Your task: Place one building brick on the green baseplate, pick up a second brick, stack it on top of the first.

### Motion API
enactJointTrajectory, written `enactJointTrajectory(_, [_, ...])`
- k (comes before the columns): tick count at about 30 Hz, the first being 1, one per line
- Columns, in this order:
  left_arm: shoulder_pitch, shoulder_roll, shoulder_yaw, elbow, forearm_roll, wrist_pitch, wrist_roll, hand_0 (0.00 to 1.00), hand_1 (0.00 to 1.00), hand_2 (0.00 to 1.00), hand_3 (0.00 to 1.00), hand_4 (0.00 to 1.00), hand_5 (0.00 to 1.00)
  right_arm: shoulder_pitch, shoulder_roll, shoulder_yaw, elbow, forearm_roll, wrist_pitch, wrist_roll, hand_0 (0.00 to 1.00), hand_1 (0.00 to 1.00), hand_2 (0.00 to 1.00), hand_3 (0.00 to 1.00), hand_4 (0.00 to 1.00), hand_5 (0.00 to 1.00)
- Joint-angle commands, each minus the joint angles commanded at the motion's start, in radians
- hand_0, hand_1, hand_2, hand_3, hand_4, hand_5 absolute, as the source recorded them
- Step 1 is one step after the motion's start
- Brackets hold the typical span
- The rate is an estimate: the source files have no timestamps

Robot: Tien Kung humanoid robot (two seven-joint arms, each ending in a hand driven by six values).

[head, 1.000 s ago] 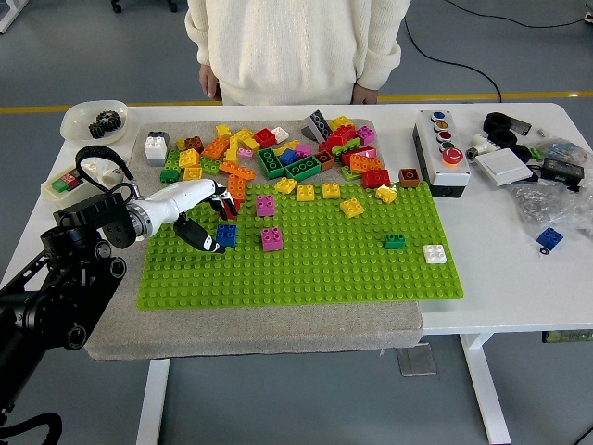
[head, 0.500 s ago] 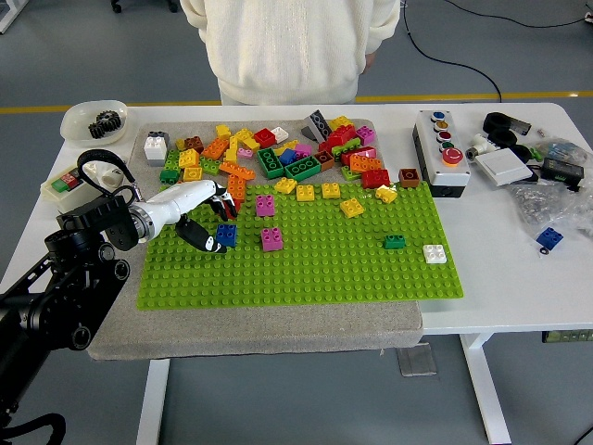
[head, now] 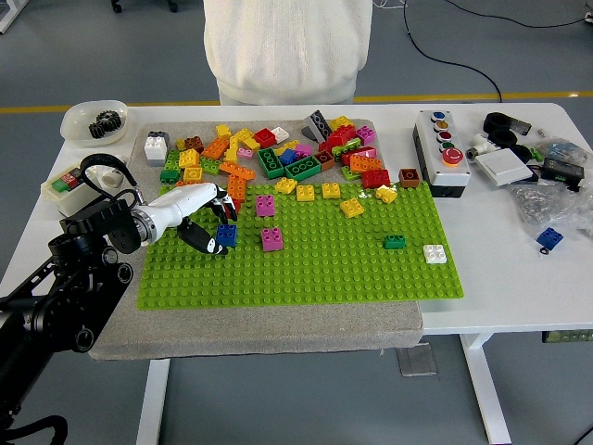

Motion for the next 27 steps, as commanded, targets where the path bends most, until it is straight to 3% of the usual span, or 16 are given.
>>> enactJointTrajectory(3, [-0.001, -0.002, 0.001, 0.003, 0.0, 0.006, 0.001, 0.72, 0.634, 0.531, 0.539, 0.947, 0.048, 0.0, 0.0, 0.0, 0.0, 0.0, 0.0, 0.0, 0.741, 0.646, 0.712, 0.593, 0.823, 0.404])
enactJointTrajectory(4, [-0.001, -0.003, 0.002, 0.004, 0.0, 0.009, 0.001, 0.681, 0.573, 0.512, 0.526, 0.908, 0.019, 0.0, 0.0, 0.0, 0.0, 0.0, 0.0, 0.0, 0.74, 0.646, 0.712, 0.595, 0.823, 0.404])
enactJointTrajectory(18, [-0.007, -0.008, 0.008, 0.028, 0.0, 0.042, -0.009, 0.635, 0.546, 0.507, 0.521, 0.862, 0.002, 0.001, 0.0, -0.001, 0.0, 0.003, 0.001, 0.0, 0.741, 0.646, 0.712, 0.595, 0.823, 0.404])
enactJointTrajectory(27, [-0.007, -0.008, 0.015, 0.037, 0.0, 0.031, -0.012, 0.611, 0.529, 0.506, 0.529, 0.85, 0.002, 0.0, 0.0, -0.002, 0.0, 0.003, 0.002, 0.0, 0.74, 0.645, 0.713, 0.594, 0.823, 0.404])
